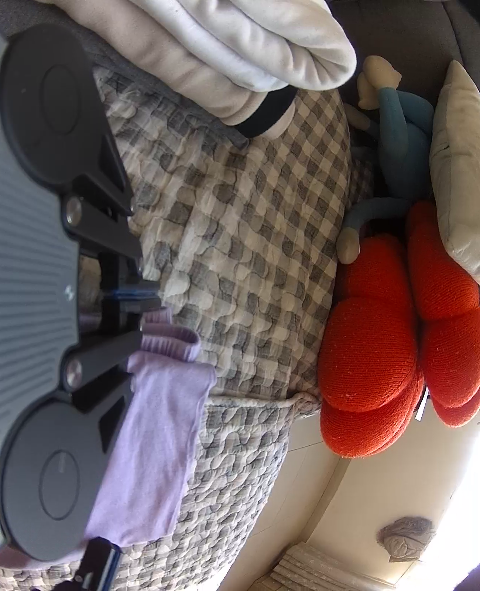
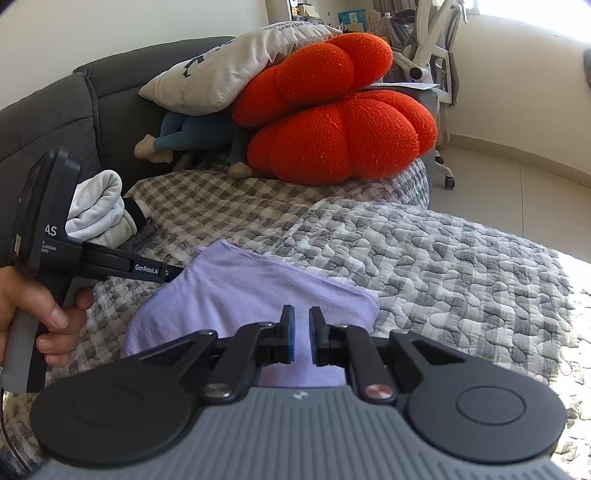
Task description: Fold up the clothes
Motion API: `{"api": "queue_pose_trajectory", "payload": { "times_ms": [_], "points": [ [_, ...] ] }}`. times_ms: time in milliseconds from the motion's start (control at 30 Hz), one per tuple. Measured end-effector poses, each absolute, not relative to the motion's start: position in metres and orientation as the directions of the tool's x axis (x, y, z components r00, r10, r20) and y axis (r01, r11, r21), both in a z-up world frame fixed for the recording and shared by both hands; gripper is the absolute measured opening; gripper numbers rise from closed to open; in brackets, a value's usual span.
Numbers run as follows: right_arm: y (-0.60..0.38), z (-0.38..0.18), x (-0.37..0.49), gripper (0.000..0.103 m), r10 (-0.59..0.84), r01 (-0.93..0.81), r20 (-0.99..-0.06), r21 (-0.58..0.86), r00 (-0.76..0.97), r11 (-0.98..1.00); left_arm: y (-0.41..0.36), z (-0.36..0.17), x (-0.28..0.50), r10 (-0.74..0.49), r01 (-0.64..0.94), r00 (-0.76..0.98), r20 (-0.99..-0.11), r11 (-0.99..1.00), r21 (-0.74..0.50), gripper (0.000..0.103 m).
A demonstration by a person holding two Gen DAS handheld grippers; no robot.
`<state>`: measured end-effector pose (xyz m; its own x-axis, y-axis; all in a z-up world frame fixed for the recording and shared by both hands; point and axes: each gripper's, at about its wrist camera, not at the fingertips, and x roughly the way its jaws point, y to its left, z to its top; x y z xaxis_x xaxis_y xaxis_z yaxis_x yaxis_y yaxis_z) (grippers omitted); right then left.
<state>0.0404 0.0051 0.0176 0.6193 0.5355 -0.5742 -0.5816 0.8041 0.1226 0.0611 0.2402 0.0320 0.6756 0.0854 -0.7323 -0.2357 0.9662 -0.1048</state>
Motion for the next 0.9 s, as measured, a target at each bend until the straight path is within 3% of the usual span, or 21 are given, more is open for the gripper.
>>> {"api": "queue_pose_trajectory", "payload": {
  "times_ms": [167, 333, 433, 533, 667, 733, 800, 900],
  "points": [
    [0.022, 0.001, 0.030, 0.014, 0.496, -0.611, -0.616, 0.029, 0.612, 0.791, 0.232, 0.047, 0.047, 0.053, -0.208, 0.708, -0.704, 0.969, -0.136, 0.006],
    [0.016, 0.014, 0.019, 0.016, 0.578, -0.640, -0.570, 0.115, 0.584, 0.760, 0.219, 0.058, 0.031, 0.038, -0.118, 0.747, -0.663, 0.990, -0.076, 0.008],
    [0.026, 0.001, 0.016, 0.016, 0.585, -0.659, -0.615, 0.136, 0.529, 0.740, 0.217, 0.060, 0.028, -0.008, -0.074, 0.755, -0.655, 0.992, -0.098, 0.011],
    [0.036, -0.002, 0.008, 0.016, 0.562, -0.667, -0.605, 0.066, 0.565, 0.742, 0.210, 0.055, 0.025, -0.060, -0.028, 0.733, -0.678, 0.993, -0.118, 0.015],
    [0.027, 0.014, 0.005, 0.019, 0.596, -0.659, -0.595, 0.142, 0.540, 0.739, 0.198, 0.051, 0.017, -0.183, 0.043, 0.699, -0.691, 0.976, -0.216, 0.020],
    [0.027, 0.015, 0.001, 0.022, 0.590, -0.674, -0.616, 0.125, 0.522, 0.728, 0.194, 0.046, 0.019, -0.178, 0.039, 0.680, -0.712, 0.978, -0.207, 0.024],
    [0.031, 0.007, -0.001, 0.033, 0.548, -0.674, -0.661, 0.084, 0.513, 0.734, 0.193, 0.036, 0.023, -0.146, 0.024, 0.657, -0.739, 0.985, -0.172, 0.025],
    [0.021, 0.011, -0.012, 0.038, 0.567, -0.691, -0.640, 0.077, 0.519, 0.719, 0.198, 0.035, 0.021, -0.151, 0.014, 0.662, -0.734, 0.982, -0.189, 0.025]
  ]
}}
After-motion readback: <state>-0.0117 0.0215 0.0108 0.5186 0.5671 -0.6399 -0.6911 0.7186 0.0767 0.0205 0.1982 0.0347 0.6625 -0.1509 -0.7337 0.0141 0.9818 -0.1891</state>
